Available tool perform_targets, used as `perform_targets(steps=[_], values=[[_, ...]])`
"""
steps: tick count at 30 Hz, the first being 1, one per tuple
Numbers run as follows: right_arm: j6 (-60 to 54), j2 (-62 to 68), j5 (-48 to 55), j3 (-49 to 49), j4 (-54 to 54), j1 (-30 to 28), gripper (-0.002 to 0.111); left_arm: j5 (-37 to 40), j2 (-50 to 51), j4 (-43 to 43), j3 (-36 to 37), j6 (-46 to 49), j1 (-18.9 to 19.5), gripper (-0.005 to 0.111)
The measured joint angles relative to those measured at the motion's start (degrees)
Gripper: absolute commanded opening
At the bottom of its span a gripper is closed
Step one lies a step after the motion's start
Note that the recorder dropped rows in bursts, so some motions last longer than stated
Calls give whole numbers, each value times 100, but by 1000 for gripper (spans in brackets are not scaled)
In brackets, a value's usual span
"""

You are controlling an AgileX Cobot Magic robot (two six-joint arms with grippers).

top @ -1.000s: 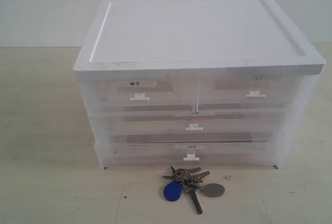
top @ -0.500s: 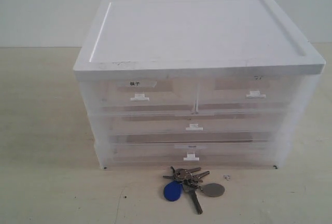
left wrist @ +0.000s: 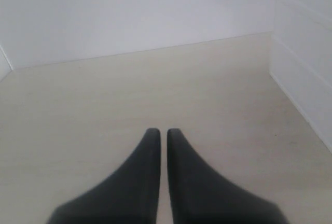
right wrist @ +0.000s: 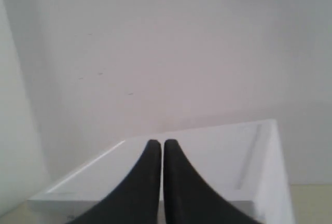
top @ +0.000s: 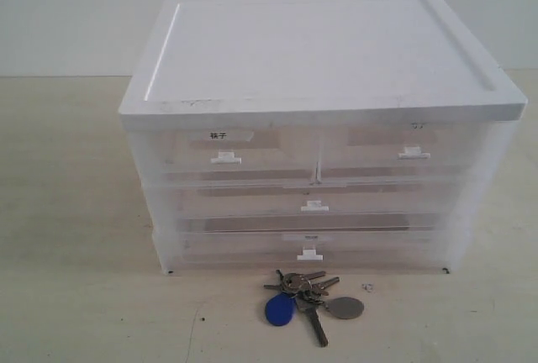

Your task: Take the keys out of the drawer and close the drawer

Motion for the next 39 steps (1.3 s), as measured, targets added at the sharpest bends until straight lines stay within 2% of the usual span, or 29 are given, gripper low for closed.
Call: perform_targets(steps=[6,11,16,21,27,39], values=[[-431,0,-143,382,652,-1832,0,0,0,0,0,0,0,5],[-839,0,-143,796,947,-2793,0,0,0,0,0,0,0,5],[-1110,0,-76,1246,703,-2978,0,0,0,0,0,0,0,5],[-1341,0,697,1256,213,-2978,0,0,0,0,0,0,0,5],[-1902,0,1585,1279,139,-2978,0,0,0,0,0,0,0,5],[-1869,-9,1899,1292,216,-2978,0,0,0,0,0,0,0,5]])
